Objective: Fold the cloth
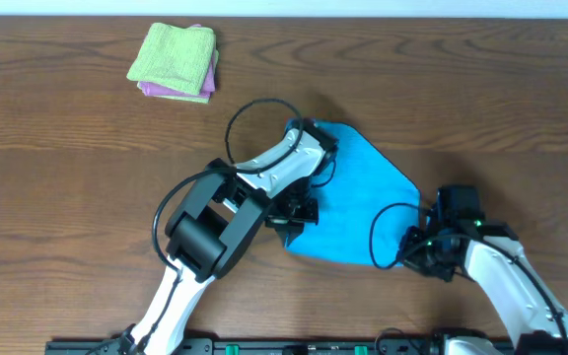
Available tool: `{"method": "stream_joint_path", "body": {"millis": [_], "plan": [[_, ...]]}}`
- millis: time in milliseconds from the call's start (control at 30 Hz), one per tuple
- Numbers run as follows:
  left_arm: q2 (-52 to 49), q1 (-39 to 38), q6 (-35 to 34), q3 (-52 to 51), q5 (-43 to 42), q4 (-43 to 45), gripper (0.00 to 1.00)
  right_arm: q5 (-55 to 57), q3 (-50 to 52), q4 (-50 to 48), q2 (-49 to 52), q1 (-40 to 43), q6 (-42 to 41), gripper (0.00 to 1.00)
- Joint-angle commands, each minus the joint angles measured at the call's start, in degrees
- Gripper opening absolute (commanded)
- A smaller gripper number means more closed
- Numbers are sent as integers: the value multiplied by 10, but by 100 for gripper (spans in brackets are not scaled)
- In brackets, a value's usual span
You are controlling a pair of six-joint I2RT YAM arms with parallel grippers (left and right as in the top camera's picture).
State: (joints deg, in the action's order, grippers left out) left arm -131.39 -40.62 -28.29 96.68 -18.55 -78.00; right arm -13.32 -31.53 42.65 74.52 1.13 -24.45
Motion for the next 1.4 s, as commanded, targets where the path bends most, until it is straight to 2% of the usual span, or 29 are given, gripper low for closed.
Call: {"method": "stream_joint_path", "body": {"millis": [0,133,333,567,800,1067,1367], "plan": [[12,5,-3,62,23,-19,6,30,-63,12,0,3,37,2],[12,23,-11,151,59,-75,6,30,-137,21,0,3,55,2],[12,84,-31,313,54,-137,6,31,-254,15,0,3,71,2],[12,131,-51,440,35,-134,6,39,-342,-34,0,3,100,2],[12,146,-67,507,35,-93,6,43,-360,-120,1,3,119,2],[12,173,-71,521,40,-60,6,45,-360,-230,1,3,125,2],[14,211,-70,525,46,-71,6,45,-360,-176,1,3,125,2]]}}
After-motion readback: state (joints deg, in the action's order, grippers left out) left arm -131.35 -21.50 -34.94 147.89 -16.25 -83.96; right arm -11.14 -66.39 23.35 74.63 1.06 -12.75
